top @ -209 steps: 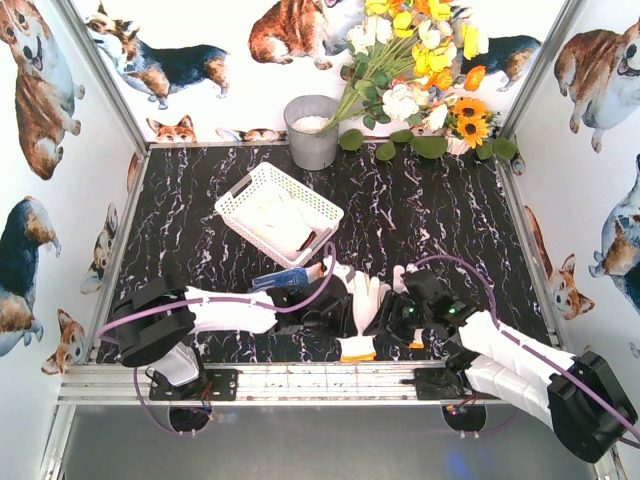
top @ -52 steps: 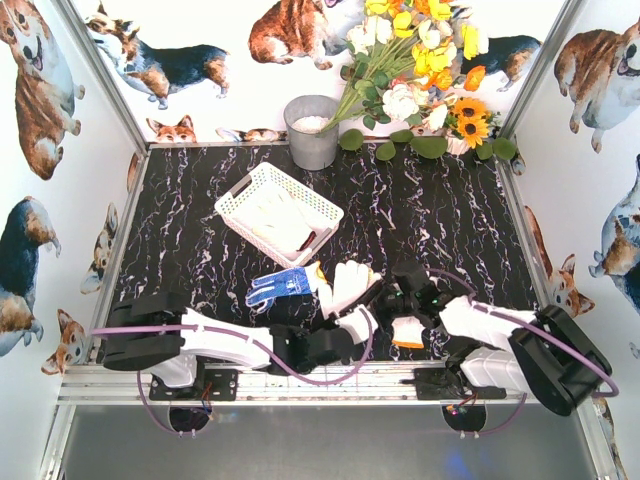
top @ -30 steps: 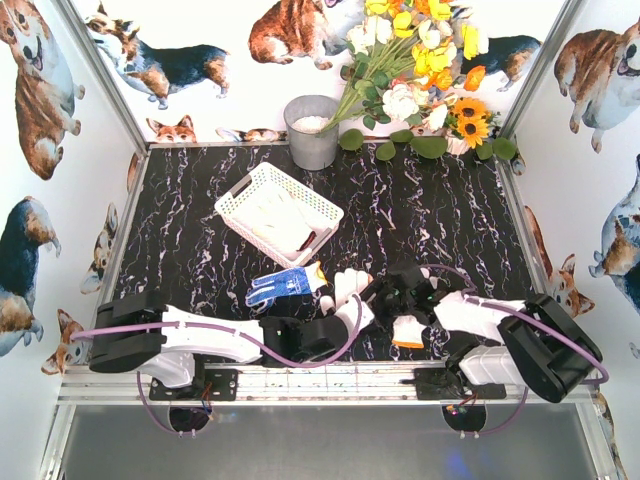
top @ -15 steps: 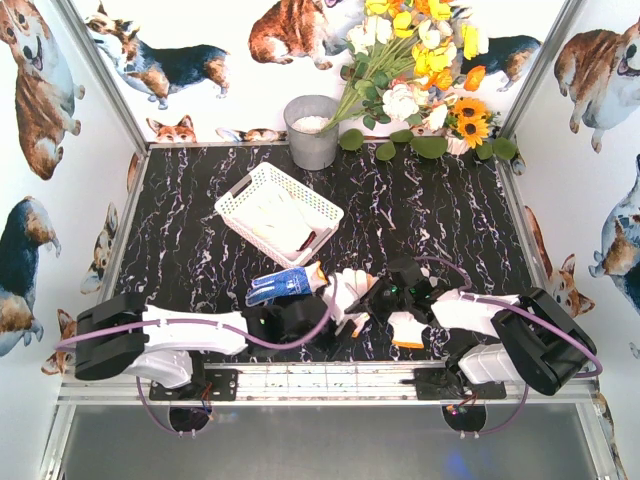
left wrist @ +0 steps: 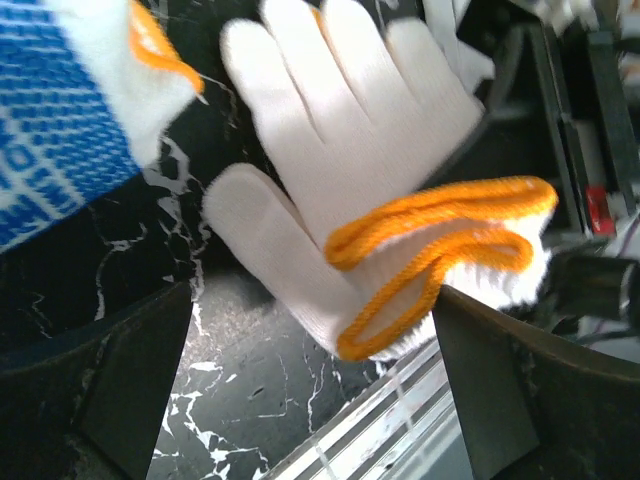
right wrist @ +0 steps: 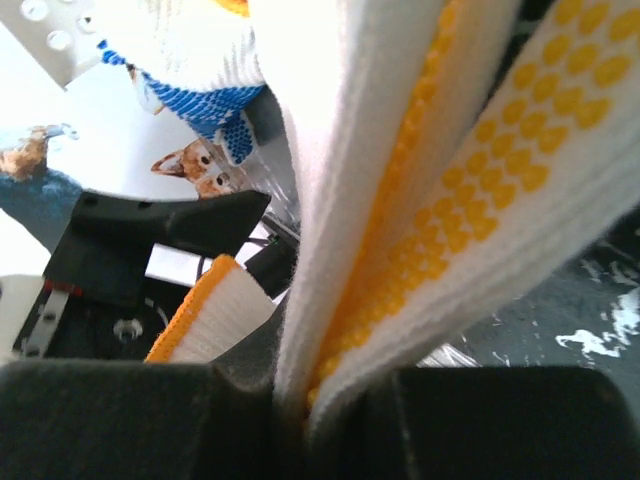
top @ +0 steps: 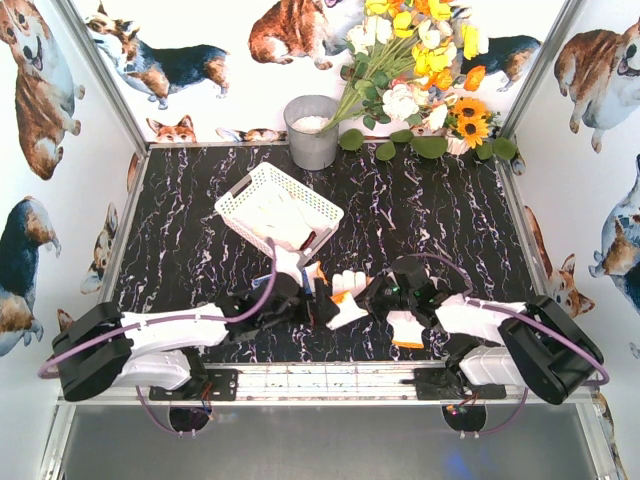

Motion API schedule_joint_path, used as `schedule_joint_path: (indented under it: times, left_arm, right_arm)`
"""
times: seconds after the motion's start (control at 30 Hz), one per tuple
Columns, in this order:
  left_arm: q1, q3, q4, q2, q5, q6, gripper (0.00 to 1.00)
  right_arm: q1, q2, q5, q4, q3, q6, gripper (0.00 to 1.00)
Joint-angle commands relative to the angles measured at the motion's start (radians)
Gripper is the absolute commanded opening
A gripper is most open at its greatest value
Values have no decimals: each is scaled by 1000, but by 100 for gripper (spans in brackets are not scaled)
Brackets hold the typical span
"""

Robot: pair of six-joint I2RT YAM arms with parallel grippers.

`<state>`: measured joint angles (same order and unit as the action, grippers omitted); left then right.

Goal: Put the gloves into the storage basket
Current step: Pick up the glove from the center of the board.

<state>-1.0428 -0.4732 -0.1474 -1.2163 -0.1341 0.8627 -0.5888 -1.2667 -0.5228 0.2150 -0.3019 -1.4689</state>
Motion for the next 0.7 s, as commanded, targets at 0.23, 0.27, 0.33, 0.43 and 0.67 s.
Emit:
schedule_joint_path:
  times: [0.23,0.27,0.33,0.43,0.67]
  left_arm:
    - [175,107,-207,141,207,242,100]
    - [185,111,-215,160,216,248,100]
    - [208,122,-234,196,235,265,100]
    - [241,140,-238,259,247,292,100]
    - [294,155,-222,294,321,342,100]
  right_arm:
    - [2,133,-54,2,-44,15,0]
    - [3,138,-54,4,-42,16,0]
    - [6,142,-58,6,-42,20,0]
    - [7,166,-64,7,-44,37,0]
    - [9,214,-85,27,-69,52,0]
